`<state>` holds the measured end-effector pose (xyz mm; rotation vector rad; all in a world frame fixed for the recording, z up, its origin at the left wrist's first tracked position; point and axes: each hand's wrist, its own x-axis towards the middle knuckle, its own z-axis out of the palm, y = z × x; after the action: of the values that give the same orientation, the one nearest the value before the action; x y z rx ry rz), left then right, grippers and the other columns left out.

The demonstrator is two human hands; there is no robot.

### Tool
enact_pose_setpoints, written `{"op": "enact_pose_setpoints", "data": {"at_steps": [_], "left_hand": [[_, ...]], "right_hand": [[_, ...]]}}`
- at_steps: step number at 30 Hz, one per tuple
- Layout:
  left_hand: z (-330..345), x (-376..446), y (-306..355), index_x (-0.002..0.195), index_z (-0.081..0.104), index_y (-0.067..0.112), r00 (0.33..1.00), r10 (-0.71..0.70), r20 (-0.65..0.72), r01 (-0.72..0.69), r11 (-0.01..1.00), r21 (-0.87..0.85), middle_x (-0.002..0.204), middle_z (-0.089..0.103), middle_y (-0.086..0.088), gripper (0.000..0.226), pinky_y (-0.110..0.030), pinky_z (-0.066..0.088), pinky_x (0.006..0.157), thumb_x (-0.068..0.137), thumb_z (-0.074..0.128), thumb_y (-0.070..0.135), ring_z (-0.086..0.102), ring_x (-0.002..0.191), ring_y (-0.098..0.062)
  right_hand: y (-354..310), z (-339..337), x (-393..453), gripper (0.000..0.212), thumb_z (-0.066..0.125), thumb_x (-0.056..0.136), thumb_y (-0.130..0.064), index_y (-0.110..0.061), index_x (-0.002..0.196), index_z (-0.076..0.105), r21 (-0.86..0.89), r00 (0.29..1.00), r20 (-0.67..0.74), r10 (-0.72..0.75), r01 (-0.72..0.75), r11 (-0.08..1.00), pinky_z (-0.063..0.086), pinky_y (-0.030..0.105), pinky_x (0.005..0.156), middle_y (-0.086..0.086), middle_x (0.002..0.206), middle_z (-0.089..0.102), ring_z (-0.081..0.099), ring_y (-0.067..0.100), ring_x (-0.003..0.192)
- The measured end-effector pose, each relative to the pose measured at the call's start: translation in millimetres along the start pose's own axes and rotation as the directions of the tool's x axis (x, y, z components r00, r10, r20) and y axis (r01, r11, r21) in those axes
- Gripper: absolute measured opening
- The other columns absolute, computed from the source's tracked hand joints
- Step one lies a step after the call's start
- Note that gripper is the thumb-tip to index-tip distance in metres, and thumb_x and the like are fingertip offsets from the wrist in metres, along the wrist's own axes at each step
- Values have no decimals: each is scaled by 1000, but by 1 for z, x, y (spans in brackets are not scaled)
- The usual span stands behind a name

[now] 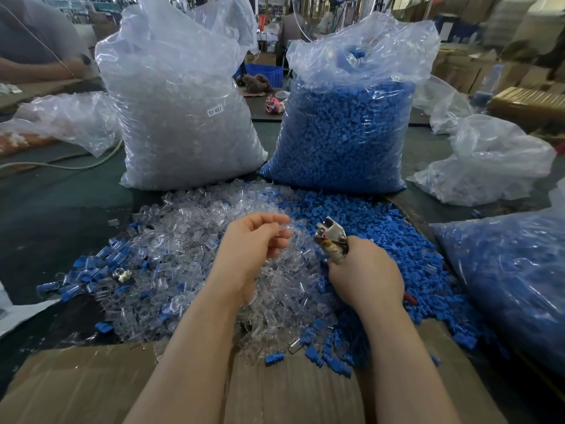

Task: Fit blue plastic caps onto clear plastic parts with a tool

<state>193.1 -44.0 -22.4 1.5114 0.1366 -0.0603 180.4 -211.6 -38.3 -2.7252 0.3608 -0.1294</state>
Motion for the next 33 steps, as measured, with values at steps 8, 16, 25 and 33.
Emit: {"op": "enact_pose_setpoints", "data": {"at_steps": [8,16,25,33], "left_hand": [[3,1,-2,100,66,10,999,22,-48,-19,998,55,86,76,-7,8,-20,54,60,95,63,15,68,67,-10],[3,-1,-2,90,74,23,989,119,-90,-99,975,199,72,67,14,3,-12,44,58,90,71,23,56,57,10],[5,-3,0,88,72,22,991,120,-53,-109,977,183,81,74,5,8,-19,57,71,89,72,14,71,80,-9],[11,-3,-1,89,73,11,999,44,-13,-44,999,-5,66,71,6,2,-16,54,61,87,73,10,66,62,-3]], "right_hand": [[4,1,-1,11,59,87,-24,-17,82,51,-95,995,48,83,-78,992,29,26,49,1,77,52,45,19,59],[1,2,1,22,55,90,-28,-23,72,42,-4,998,-35,57,-57,998,24,27,47,-3,69,49,42,14,57],[-1,1,3,15,56,91,-32,-23,81,50,200,989,-142,33,-4,980,36,33,62,-4,72,53,44,13,62],[-7,-5,-3,17,69,88,-16,-32,84,69,761,993,-103,-64,120,637,48,25,55,-10,73,69,53,2,56]]}}
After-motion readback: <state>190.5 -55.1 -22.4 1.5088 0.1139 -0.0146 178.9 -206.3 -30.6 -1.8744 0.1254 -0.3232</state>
